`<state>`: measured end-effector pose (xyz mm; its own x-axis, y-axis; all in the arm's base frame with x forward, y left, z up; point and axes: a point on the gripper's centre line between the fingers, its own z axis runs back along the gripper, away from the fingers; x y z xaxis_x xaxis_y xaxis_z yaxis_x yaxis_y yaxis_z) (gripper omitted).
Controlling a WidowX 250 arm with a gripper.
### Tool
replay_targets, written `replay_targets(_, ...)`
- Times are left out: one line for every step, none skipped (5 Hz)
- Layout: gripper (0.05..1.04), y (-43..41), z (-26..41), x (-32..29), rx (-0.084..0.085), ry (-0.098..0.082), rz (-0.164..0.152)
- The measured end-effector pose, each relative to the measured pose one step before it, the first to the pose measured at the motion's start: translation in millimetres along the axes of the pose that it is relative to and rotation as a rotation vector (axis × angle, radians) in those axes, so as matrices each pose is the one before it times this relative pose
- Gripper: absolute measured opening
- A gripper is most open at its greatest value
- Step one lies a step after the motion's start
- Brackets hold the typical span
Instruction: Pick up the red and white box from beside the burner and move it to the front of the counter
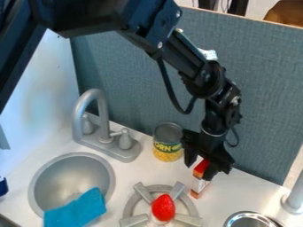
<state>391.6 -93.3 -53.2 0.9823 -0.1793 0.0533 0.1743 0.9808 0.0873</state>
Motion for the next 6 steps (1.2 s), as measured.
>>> replay_targets(0.423,-0.11,-0.84,-0.55,-0.0006,-0.0015,-0.0004)
replay_targets(0.393,-2.59,0.4,-4.6,-0.019,0.0016,0.0095)
replay_targets(0.393,-4.66,8.8,-5.1,-0.0405,-0.0017,-0.0017)
replay_targets(0.393,-4.18,20.89,-2.09,-0.0384,-0.0314,-0.0055)
replay_targets(0.393,-1.1,12.07,-14.95,-0.0074,0.0068,0.006)
replay_targets(0.393,-9.85,4.21,-21.26,0.0103,0.0471,-0.0271)
